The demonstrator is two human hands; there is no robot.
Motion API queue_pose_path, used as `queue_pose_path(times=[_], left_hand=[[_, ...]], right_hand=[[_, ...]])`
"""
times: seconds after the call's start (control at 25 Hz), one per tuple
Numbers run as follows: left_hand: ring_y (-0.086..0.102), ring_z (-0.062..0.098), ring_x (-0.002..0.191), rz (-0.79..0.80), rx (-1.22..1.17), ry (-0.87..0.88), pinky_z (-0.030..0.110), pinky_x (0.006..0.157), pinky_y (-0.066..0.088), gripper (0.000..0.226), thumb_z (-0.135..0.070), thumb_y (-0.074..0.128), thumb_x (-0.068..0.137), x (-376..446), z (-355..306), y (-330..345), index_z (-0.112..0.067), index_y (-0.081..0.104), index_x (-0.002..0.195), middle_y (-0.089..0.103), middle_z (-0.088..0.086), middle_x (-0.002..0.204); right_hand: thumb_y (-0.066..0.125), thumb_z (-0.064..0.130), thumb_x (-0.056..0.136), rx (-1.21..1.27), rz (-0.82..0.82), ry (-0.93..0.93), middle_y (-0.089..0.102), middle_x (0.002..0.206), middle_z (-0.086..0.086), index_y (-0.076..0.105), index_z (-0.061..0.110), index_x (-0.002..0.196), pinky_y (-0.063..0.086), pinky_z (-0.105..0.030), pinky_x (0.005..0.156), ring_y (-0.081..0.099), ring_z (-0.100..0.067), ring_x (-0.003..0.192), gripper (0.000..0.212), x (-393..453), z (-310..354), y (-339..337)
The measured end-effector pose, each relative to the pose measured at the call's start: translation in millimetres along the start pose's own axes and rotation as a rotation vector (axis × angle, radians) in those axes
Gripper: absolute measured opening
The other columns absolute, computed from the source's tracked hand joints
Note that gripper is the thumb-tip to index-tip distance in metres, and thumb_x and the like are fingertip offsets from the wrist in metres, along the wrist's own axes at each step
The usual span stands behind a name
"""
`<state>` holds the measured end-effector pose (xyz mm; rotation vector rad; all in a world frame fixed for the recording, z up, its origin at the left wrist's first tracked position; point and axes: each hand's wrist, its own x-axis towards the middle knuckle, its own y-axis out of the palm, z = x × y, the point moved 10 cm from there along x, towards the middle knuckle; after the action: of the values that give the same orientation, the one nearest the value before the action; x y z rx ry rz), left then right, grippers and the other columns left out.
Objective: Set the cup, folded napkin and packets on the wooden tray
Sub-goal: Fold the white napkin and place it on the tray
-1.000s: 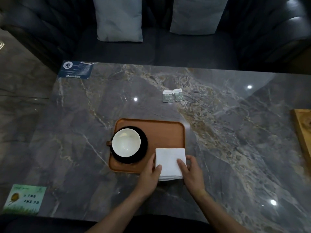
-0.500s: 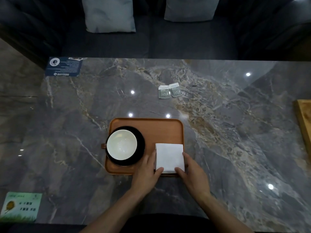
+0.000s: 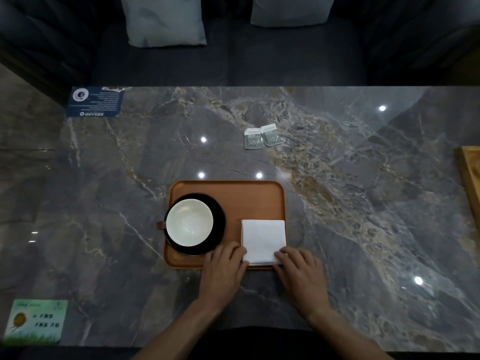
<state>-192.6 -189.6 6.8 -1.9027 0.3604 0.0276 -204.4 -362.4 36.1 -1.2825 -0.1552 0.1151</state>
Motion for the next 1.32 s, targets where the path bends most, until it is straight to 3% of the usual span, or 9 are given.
queue_pose_path(times=[0.16,0.32,0.44,0.56,0.68,0.76,0.84,0.96,1.32], left_hand=[[0.055,0.018,0.121,0.003,0.096,0.100,0.037,0.089,0.050,0.030,-0.037,0.056,0.091,-7,-7,-2,-0.026,0.060,0.119,0.053,-0.003,0.141],[0.046,0.018,0.134,0.154,0.165,0.162,0.041,0.101,0.046,0.053,-0.044,0.048,0.090,-20,-7,4,-0.021,0.049,0.138,0.042,-0.003,0.152],[0.036,0.021,0.141,0.256,0.200,0.157,0.048,0.106,0.041,0.063,-0.047,0.047,0.090,-26,-2,10,-0.019,0.039,0.146,0.034,-0.001,0.156],[0.012,0.020,0.149,0.320,0.219,0.164,0.052,0.115,0.024,0.071,-0.053,0.036,0.091,-28,0,19,-0.022,0.019,0.153,0.012,-0.004,0.162],[0.013,0.021,0.149,0.350,0.260,0.135,0.054,0.115,0.021,0.076,-0.055,0.042,0.088,-27,1,21,-0.022,0.021,0.153,0.015,-0.004,0.162],[0.003,0.021,0.150,0.375,0.255,0.129,0.054,0.116,0.010,0.077,-0.053,0.039,0.088,-27,1,26,-0.023,0.012,0.154,0.006,-0.005,0.163],[-0.005,0.020,0.150,0.384,0.263,0.140,0.053,0.117,0.003,0.079,-0.051,0.036,0.088,-29,2,28,-0.023,0.003,0.154,-0.003,-0.006,0.163],[-0.005,0.020,0.150,0.389,0.271,0.154,0.052,0.117,0.003,0.079,-0.049,0.037,0.089,-28,1,24,-0.023,0.001,0.154,-0.004,-0.006,0.164],[-0.005,0.016,0.149,0.419,0.206,0.110,0.050,0.119,0.006,0.079,-0.043,0.042,0.088,-22,-6,15,-0.026,0.000,0.153,-0.008,-0.010,0.163]], right_hand=[[0.050,0.041,0.092,-0.041,0.061,-0.075,0.065,0.130,0.000,0.069,0.018,0.120,0.040,-0.041,0.092,0.059,-0.030,0.121,0.041,-18,5,9],[0.047,0.052,0.090,-0.075,0.299,-0.073,0.038,0.155,0.006,0.045,0.023,0.145,0.030,-0.049,0.107,0.035,-0.028,0.142,0.062,-36,0,29],[0.045,0.058,0.089,-0.095,0.410,-0.046,0.031,0.157,0.008,0.038,0.026,0.148,0.023,-0.055,0.110,0.028,-0.029,0.145,0.068,-39,-3,37],[0.045,0.059,0.088,-0.111,0.478,-0.026,0.030,0.158,0.009,0.035,0.026,0.149,0.021,-0.058,0.110,0.028,-0.031,0.145,0.070,-40,-4,39],[0.043,0.061,0.087,-0.127,0.523,0.032,0.030,0.158,0.010,0.035,0.027,0.150,0.029,-0.062,0.109,0.032,-0.031,0.143,0.071,-44,-1,39],[0.041,0.062,0.086,-0.121,0.547,0.083,0.033,0.157,0.010,0.037,0.027,0.149,0.036,-0.063,0.105,0.036,-0.031,0.141,0.072,-43,0,39],[0.040,0.060,0.088,-0.099,0.564,0.114,0.023,0.159,0.012,0.030,0.028,0.151,0.031,-0.065,0.107,0.029,-0.032,0.144,0.072,-44,0,40],[0.036,0.058,0.093,-0.065,0.583,0.121,-0.003,0.160,0.019,0.009,0.033,0.155,0.014,-0.062,0.114,0.007,-0.031,0.150,0.072,-46,-2,45],[0.030,0.054,0.096,-0.036,0.632,0.077,-0.001,0.163,0.017,0.007,0.035,0.154,0.007,-0.057,0.117,0.000,-0.027,0.151,0.066,-40,-8,41]])
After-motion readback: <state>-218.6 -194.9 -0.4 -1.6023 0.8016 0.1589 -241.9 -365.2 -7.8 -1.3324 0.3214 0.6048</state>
